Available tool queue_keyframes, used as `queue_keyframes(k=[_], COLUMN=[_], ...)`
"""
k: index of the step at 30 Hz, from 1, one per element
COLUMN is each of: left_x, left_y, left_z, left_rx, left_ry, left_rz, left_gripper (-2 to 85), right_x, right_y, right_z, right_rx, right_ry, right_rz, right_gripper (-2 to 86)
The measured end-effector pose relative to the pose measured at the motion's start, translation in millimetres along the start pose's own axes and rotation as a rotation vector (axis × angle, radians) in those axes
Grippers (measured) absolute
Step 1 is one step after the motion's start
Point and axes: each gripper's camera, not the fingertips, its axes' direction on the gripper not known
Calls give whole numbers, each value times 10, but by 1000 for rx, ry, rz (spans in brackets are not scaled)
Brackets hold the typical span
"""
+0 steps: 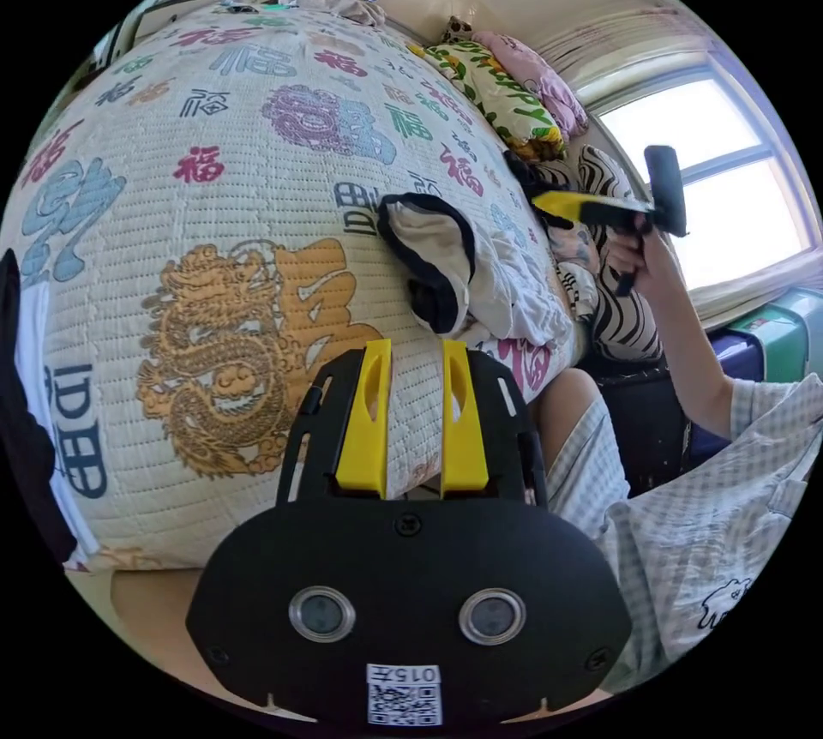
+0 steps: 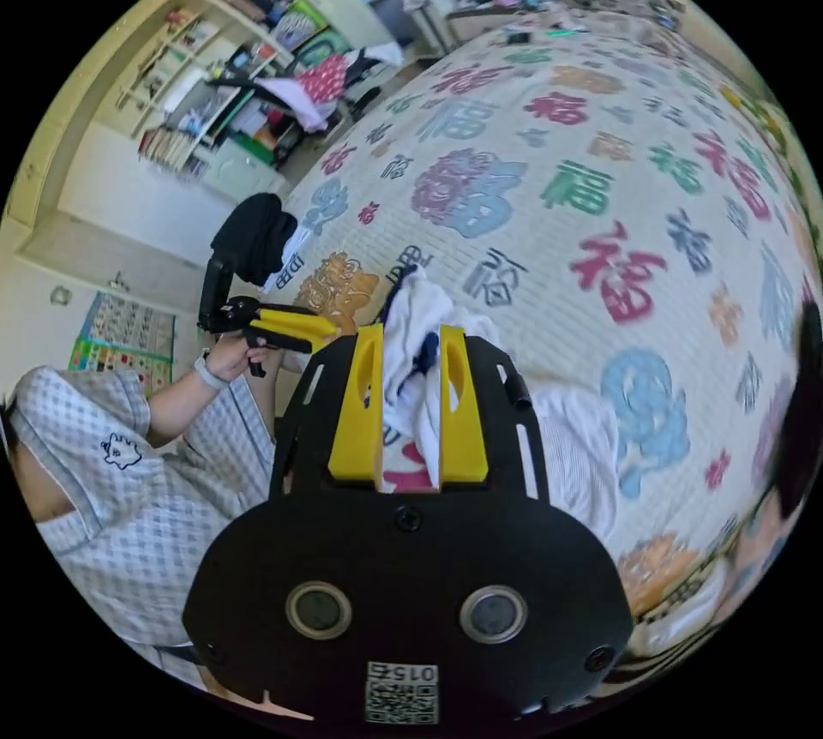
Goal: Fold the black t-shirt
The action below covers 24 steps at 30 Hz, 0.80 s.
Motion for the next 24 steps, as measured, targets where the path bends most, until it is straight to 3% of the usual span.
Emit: queue_keyframes(k=[8, 10, 15, 20, 24], left_x=[-66, -82, -59, 133, 383], left_y=[84, 115, 196, 162, 9], left_z=[-179, -241, -461, -612, -644], left_rx=[19, 17, 39, 50, 42], left_ry=[66, 68, 72, 75, 87], left_rz=[-17, -14, -13, 44, 108], left_gripper=[88, 88, 90, 93, 96], right_x=[-62, -5, 236, 568, 727], right_y=[-1266, -1285, -1038, 23, 919], right_z=[1143, 1201, 675, -411, -843], right_rx=[-539, -550, -312, 66, 224], right_ry=[74, 70, -19, -21, 5], right_rz=[-90, -78, 14, 204, 379], right_gripper=[90, 41, 6, 0, 0])
